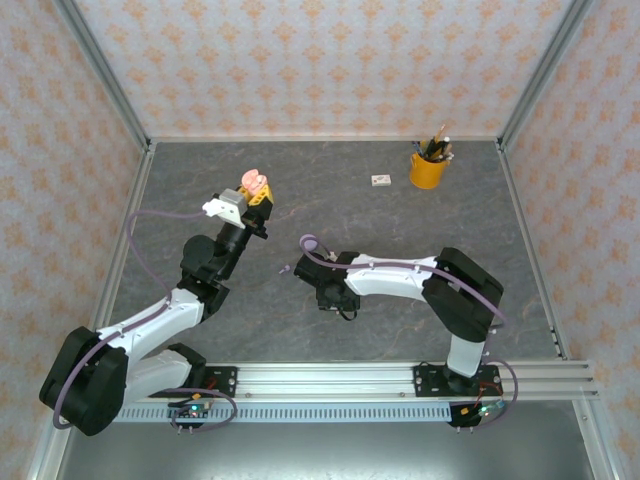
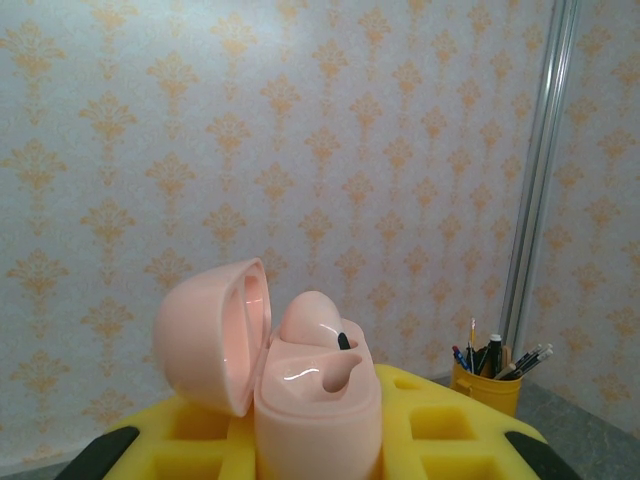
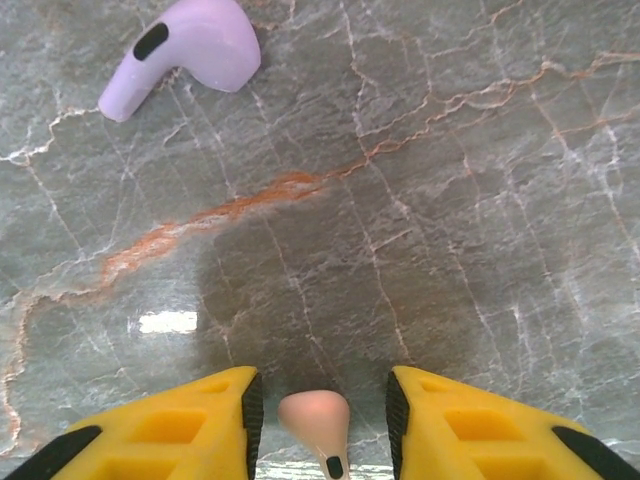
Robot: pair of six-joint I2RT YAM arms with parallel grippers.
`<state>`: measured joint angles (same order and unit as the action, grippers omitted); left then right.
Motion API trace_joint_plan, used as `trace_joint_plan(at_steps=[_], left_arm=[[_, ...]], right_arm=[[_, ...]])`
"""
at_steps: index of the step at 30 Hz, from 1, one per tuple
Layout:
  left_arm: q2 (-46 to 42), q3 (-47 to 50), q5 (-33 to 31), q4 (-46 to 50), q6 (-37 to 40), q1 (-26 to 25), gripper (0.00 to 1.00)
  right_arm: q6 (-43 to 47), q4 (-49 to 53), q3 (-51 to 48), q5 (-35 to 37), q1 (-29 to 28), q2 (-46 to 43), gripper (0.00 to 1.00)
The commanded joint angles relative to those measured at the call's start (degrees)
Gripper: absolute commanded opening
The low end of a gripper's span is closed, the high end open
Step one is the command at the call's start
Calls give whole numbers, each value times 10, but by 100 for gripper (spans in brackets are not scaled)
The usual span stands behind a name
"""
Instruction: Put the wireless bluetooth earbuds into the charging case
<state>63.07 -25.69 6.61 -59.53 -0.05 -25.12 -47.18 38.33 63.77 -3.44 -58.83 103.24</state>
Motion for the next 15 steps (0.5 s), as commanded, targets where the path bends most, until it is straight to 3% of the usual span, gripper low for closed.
trace_joint_plan(at_steps=[1, 15], left_arm=[[3, 6, -9, -35, -5, -4, 0], [1, 6, -8, -29, -5, -6, 0]], right_arm=[[-10, 6, 7, 8, -2, 8, 37], [-8, -14, -6, 5, -1, 12, 25]])
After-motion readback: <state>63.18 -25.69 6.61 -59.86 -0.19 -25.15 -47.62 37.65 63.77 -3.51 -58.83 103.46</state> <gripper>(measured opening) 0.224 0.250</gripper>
